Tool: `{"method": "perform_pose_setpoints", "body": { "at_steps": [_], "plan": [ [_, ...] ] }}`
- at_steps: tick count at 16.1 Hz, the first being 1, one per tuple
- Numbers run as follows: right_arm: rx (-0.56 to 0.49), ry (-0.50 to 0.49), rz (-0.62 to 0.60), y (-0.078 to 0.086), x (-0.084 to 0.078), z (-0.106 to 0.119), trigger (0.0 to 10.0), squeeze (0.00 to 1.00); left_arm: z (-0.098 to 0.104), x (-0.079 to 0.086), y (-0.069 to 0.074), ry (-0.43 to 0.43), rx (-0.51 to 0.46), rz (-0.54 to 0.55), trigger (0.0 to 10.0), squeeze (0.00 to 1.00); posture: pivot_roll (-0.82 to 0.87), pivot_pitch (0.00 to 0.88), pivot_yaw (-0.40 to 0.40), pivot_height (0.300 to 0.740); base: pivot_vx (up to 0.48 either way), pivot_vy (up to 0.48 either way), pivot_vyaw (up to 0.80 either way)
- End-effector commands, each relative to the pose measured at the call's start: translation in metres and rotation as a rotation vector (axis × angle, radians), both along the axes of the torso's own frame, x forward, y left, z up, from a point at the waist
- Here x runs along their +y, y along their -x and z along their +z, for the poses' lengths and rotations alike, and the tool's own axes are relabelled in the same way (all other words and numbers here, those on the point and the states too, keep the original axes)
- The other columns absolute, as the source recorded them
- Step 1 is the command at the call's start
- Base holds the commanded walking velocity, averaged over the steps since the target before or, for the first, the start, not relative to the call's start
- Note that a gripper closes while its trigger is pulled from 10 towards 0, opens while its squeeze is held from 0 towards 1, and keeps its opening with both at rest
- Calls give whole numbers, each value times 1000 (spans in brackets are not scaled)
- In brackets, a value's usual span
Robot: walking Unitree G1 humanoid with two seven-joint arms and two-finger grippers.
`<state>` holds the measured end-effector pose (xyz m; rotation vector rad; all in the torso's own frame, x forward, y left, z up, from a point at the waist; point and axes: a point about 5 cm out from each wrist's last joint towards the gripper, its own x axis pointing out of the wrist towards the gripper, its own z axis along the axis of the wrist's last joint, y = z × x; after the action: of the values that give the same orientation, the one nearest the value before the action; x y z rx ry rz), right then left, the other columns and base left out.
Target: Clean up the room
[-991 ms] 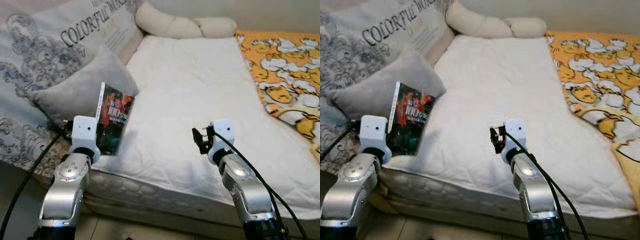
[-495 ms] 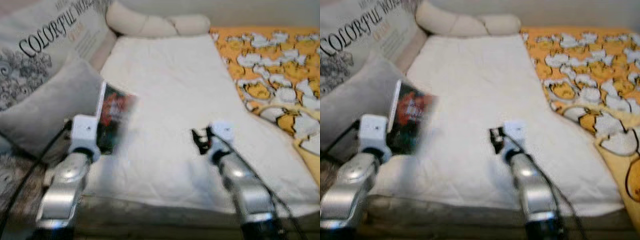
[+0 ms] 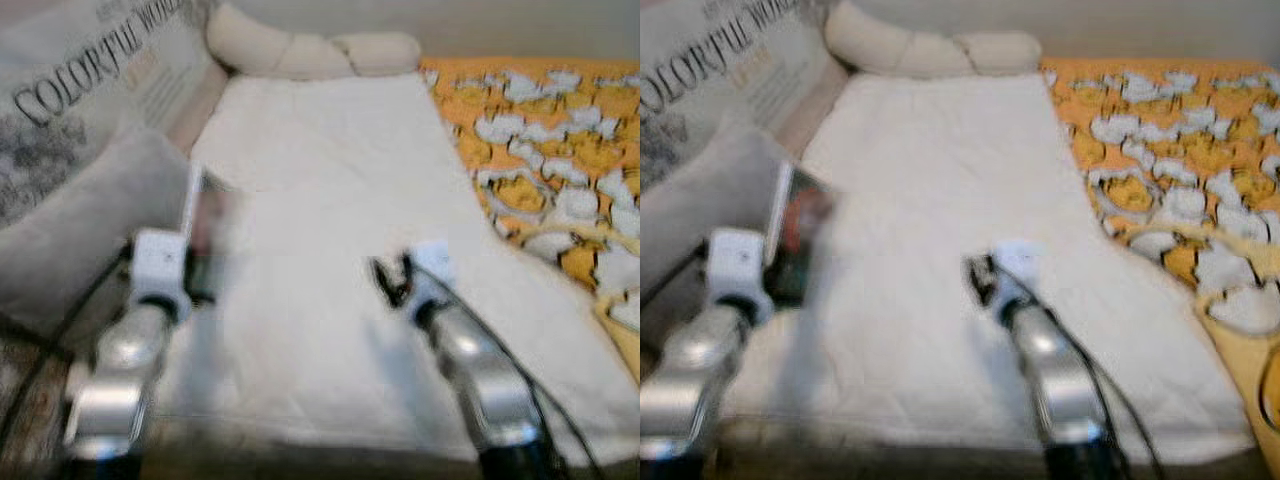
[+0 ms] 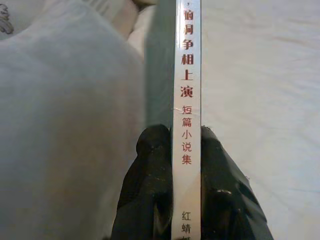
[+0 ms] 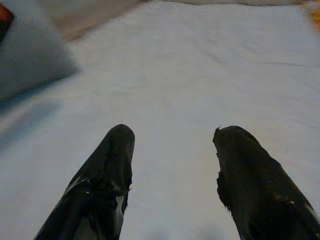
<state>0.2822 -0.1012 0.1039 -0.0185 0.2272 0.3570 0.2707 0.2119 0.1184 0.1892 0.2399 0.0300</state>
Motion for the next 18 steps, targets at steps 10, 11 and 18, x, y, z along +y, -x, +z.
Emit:
{"method": "perform_pose_setpoints", "body": {
  "at_steps": [10, 11, 18],
  "plan": [
    [-10, 46, 360, 12, -25, 28, 10000, 0, 15, -41, -86, 334, 97, -348, 10000, 0, -143, 0, 69, 740, 0, 0, 0],
    [-4, 52, 382, 14, -28, 31, 10000, 0, 16, -45, -93, 407, 107, -348, 10000, 0, -165, 0, 75, 740, 0, 0, 0],
    [114, 18, 571, 40, -36, 41, 10000, 0, -36, -52, -89, 682, 428, -221, 10000, 0, -264, 31, 87, 740, 0, 0, 0]
  ]
}}
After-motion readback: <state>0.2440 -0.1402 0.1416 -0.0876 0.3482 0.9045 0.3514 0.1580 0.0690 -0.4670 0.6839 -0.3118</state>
